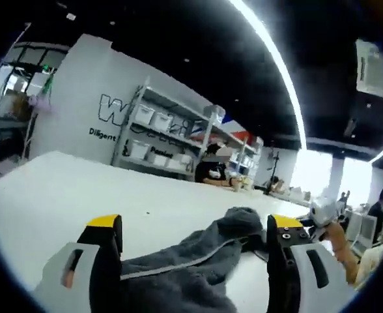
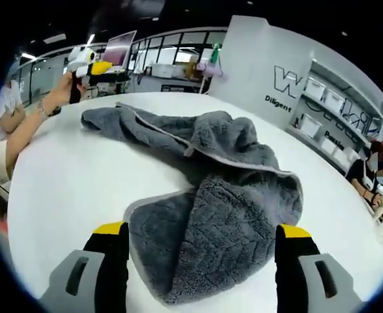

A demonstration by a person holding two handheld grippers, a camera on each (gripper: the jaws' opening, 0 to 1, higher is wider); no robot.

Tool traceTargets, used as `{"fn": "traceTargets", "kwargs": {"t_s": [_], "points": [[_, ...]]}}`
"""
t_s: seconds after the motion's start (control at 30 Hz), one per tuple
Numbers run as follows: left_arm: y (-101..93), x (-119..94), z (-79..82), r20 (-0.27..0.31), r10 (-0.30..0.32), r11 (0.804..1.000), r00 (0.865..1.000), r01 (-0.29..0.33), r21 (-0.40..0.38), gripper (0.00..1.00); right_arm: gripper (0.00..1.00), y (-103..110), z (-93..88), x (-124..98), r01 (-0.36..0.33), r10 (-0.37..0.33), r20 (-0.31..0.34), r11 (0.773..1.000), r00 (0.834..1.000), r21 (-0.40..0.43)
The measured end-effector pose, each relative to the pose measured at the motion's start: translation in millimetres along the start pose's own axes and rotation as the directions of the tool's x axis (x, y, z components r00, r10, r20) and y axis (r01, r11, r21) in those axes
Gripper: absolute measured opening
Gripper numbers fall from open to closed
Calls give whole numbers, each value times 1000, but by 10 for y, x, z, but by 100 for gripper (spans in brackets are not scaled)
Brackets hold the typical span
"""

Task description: Fold the towel on the table until its edges align and the towel forms a compact rectangular stack.

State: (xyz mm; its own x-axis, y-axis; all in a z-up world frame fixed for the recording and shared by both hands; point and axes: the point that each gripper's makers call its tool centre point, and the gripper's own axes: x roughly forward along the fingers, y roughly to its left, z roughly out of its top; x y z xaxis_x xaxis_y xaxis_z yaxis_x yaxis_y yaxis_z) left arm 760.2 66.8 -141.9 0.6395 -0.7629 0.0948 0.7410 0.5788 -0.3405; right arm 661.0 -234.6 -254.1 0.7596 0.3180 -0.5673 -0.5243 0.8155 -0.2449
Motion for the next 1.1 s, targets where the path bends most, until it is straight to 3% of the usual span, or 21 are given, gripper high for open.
{"fn": "traceTargets", "kwargs": {"t_s": [0.2, 0.33, 0.47, 0.53, 0.6, 0.9, 1.0, 1.1], "points": [[-55, -3, 76, 41, -38, 999, 998, 38, -17, 97, 94, 8, -6, 4, 0, 0, -3, 1000, 1000, 0], [-178, 38, 38, 35, -79, 996, 996, 80, -25, 99, 94, 29, 1, 10, -6, 6, -3, 1000, 1000, -7], [-274, 71, -93, -37, -83, 994, 996, 86, 74, 99, 94, 35, 1, 6, -3, 3, -2, 1000, 1000, -6], [-476, 51, -261, -79, -66, 986, 995, 77, 147, 99, 94, 36, 4, -1, -2, 2, 1, 1000, 1000, -5], [-539, 48, -344, -114, -42, 980, 993, 63, 190, 99, 94, 36, 15, -7, 0, 0, 7, 1000, 1000, -6], [-321, 90, -336, -152, -14, 981, 988, 43, 189, 99, 79, 101, 91, -60, -4, 5, 51, 1000, 999, -22], [-354, 72, -351, -148, -13, 981, 989, 41, 187, 99, 76, 136, 34, -39, -13, 14, 25, 1000, 1000, -22], [-257, 99, -301, -152, -14, 983, 988, 41, 180, 99, 73, 145, -77, -14, -19, 19, -23, 1000, 1000, -9]]}}
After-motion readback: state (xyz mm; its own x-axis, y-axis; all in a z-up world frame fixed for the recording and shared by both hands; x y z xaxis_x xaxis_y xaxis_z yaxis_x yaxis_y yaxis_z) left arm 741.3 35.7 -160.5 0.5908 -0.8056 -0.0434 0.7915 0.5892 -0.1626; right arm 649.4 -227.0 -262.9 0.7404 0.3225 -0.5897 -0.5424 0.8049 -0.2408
